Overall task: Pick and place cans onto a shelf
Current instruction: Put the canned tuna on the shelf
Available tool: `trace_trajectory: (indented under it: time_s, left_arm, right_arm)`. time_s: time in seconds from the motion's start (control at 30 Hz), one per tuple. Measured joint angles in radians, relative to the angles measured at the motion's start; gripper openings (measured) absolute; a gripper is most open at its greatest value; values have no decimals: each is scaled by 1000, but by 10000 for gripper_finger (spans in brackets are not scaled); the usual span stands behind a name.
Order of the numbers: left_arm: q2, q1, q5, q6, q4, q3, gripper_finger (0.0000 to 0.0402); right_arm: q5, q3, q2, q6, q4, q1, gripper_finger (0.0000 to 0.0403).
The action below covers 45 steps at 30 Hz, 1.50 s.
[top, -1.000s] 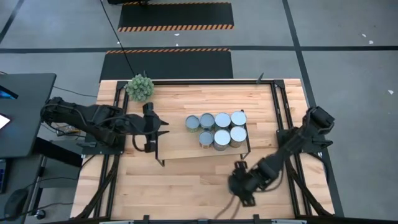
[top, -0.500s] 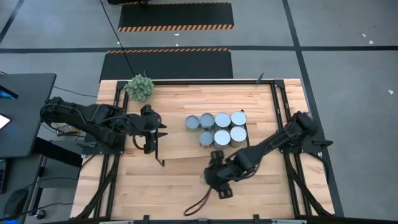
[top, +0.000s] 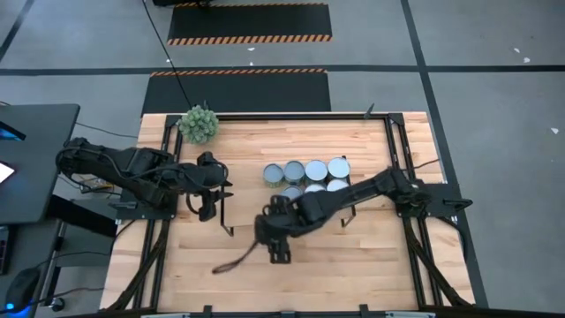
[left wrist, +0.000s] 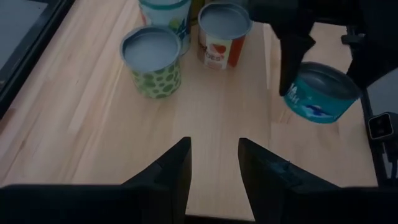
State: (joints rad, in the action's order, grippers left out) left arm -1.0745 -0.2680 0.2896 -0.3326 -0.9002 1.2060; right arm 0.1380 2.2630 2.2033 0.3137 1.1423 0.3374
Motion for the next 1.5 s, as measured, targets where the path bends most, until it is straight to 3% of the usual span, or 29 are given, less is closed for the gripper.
trace_trajectory:
  time_s: [0.13,0.53,0.9,1.27,1.5]
  left_arm:
    - [23,1,10,-26,-49,0,137]
    - [111,1,32,-129,-147,0,137]
    - [113,0,-49,-158,-146,0,137]
    - [113,0,-51,-154,-145,0,137]
    - [113,0,-51,-154,-143,0,137]
  right_arm:
    - [3,94,51,-3,37,-47,291]
    - [74,79,46,-137,44,-127,291]
    - [56,79,46,-244,133,-188,304]
    - [43,78,46,-247,182,-199,351]
    - [43,78,46,-246,181,-193,361]
